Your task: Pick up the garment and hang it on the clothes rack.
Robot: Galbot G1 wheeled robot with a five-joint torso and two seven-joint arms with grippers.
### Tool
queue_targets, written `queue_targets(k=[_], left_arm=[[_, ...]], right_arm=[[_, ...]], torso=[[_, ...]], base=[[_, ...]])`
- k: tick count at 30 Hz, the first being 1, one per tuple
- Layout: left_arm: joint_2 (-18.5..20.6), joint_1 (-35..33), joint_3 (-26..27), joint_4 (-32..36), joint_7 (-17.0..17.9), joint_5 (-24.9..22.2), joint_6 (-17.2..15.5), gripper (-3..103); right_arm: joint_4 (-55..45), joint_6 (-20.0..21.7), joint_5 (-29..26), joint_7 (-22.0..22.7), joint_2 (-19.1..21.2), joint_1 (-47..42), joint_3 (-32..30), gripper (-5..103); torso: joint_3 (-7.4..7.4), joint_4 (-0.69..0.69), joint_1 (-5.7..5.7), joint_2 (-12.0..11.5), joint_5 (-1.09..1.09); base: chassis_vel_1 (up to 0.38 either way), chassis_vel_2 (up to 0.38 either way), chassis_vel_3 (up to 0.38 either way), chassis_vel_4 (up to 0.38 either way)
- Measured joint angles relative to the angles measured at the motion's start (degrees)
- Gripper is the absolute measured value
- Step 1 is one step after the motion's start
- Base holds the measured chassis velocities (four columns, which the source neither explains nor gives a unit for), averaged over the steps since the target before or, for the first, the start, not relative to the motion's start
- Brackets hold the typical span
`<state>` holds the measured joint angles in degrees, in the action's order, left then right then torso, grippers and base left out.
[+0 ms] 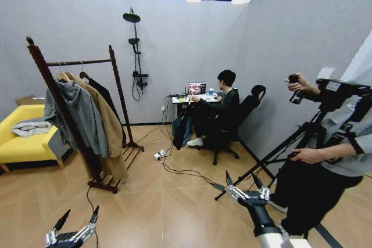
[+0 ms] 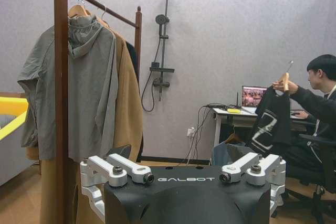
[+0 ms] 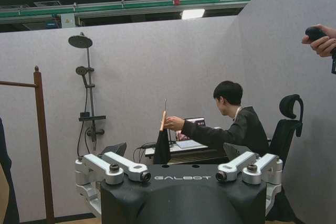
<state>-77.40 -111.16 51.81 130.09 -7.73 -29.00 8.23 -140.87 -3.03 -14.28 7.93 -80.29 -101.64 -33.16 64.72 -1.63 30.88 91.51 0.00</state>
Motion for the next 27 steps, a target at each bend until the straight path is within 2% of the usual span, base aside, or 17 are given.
queue_targets(k=[18,27], left_arm=[[0.0,0.0,0.0,0.0,0.0,0.0,0.0,100],[0.0,0.0,0.0,0.0,0.0,0.0,0.0,100]], right_arm=[[-0.48,1.47,0.25,-0.08,-0.15,-0.38,0.21,100],[0.73,3.81,1.59,-1.08,-0.21,0.35,0.53,100]], torso=[[0.0,0.0,-0.01,0.01,0.0],[0.0,0.0,-0.01,0.01,0.01]], base=[[0.0,0.0,0.0,0.0],[0.0,0.0,0.0,0.0]])
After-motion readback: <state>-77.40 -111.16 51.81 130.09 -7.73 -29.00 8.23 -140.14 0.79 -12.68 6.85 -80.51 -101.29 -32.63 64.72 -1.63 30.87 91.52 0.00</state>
